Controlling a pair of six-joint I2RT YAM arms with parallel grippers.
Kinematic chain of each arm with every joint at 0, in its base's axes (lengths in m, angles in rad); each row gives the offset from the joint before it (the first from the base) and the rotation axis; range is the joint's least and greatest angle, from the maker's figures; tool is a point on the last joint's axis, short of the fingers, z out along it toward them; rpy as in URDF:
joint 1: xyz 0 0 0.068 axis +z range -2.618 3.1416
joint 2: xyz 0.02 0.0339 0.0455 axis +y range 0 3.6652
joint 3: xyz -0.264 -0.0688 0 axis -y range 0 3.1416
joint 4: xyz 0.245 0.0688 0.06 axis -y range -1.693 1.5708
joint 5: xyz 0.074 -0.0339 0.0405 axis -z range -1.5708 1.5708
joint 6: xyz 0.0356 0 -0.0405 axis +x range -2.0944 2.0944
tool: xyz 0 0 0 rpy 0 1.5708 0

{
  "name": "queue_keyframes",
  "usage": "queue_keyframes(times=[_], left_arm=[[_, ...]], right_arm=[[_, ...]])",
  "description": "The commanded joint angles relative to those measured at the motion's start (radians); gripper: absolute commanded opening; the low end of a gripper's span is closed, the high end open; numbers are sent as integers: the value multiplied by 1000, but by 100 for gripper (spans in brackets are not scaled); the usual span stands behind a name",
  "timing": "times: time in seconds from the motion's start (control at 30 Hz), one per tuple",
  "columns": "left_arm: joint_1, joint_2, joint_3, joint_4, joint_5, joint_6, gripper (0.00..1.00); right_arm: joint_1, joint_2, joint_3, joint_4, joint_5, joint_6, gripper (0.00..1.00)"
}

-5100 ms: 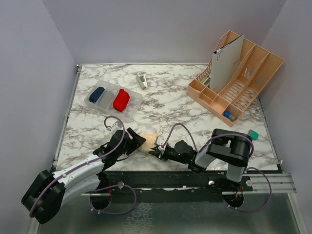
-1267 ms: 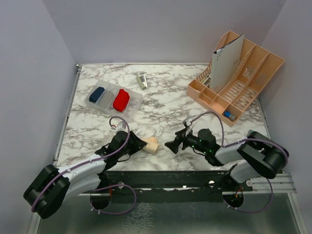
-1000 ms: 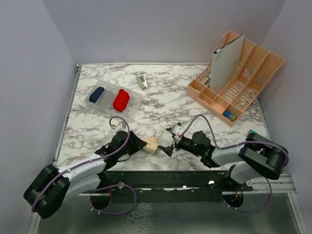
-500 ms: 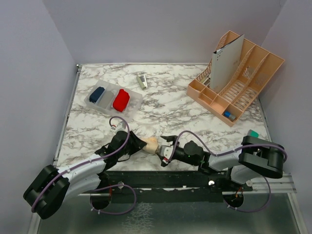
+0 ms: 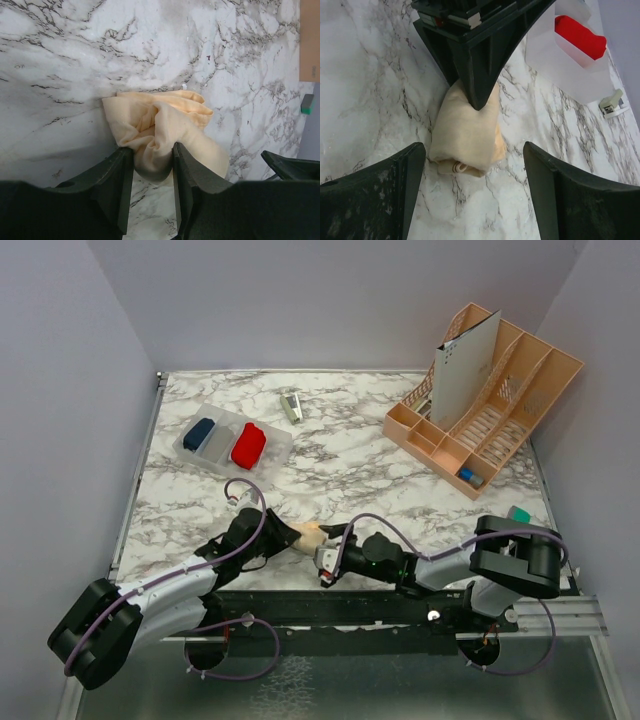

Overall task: Roll the underwear
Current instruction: Roll the underwear to the center of the board.

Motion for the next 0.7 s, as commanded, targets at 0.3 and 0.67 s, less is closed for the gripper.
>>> queue_keyframes(times=[0.3, 0.67], left_arm=[[4, -2, -8, -194, -20, 49, 39], [4, -62, 0, -226, -18, 56, 45]], right_arm=[[15, 217, 96, 64, 35, 64, 62], [15, 226, 88, -7, 80, 182, 13]])
